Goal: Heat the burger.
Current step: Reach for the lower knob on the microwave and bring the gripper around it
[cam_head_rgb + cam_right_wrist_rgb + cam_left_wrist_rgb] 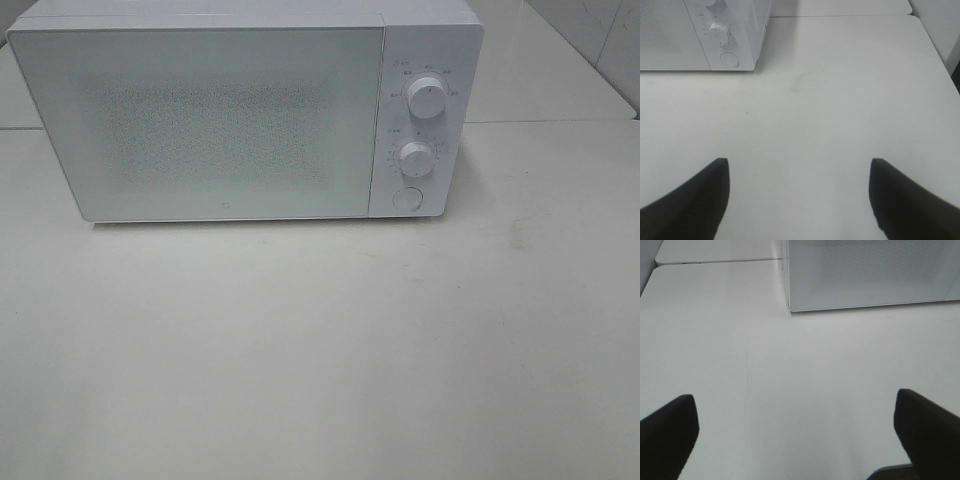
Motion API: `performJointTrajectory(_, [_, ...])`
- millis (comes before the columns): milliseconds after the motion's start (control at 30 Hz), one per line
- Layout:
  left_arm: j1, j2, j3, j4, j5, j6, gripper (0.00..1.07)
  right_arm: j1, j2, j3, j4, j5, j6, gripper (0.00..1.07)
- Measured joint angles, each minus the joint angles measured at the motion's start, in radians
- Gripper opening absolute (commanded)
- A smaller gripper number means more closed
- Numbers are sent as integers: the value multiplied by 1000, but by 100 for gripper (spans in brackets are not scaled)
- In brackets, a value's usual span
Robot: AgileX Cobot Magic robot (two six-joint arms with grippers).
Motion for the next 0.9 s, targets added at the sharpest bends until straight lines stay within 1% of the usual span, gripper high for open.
performJointTrajectory(133, [0, 0, 0, 7, 0, -9, 98, 0, 0, 0, 0, 0, 0, 75])
performJointTrajectory(900, [0, 0, 0, 7, 0, -10, 98, 0, 0, 0, 2, 0, 0, 75])
